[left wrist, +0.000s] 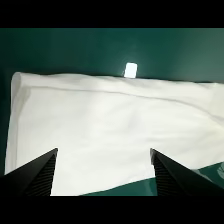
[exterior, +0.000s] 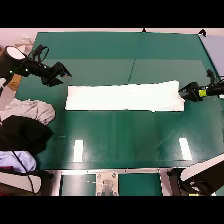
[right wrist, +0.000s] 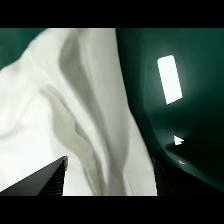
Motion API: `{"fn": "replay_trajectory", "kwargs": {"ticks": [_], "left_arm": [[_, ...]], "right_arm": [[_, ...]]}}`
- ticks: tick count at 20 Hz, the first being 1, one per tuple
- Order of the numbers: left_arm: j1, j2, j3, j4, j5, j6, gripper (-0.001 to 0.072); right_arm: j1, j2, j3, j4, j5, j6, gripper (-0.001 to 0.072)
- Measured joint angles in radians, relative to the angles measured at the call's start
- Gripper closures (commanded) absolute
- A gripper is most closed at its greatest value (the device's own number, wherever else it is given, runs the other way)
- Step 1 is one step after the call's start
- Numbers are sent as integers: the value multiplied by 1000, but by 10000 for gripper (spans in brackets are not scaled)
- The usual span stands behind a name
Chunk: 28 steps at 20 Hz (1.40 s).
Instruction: Fold the shirts.
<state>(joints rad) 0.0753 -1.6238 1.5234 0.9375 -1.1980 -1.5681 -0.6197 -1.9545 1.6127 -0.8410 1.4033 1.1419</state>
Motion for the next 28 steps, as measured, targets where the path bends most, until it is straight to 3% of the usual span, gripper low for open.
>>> {"fn": "replay_trajectory", "kwargs": {"ticks": [4,5,6,7,8,9,15,21,28], "left_arm": [[-30,0,4,0,-22,16,56],[-44,0,5,-2,-19,21,57],[-60,0,5,-2,-13,23,82],[-79,0,5,-2,1,26,327],[-100,-1,5,-3,16,31,613],[-124,-2,5,-2,36,42,683],[-307,-48,5,-37,225,84,683],[-554,-249,54,-227,512,177,683],[-699,-537,327,-317,525,154,683]], "right_arm": [[39,-123,114,24,136,-26,108],[56,-142,129,15,146,-37,177],[74,-157,139,14,156,-49,487],[92,-170,147,5,163,-54,619],[102,-182,155,14,180,-58,696],[113,-182,167,-5,180,-67,698],[127,-153,245,-25,190,-51,699],[143,-12,272,14,277,25,698],[209,200,282,177,340,74,698]]}}
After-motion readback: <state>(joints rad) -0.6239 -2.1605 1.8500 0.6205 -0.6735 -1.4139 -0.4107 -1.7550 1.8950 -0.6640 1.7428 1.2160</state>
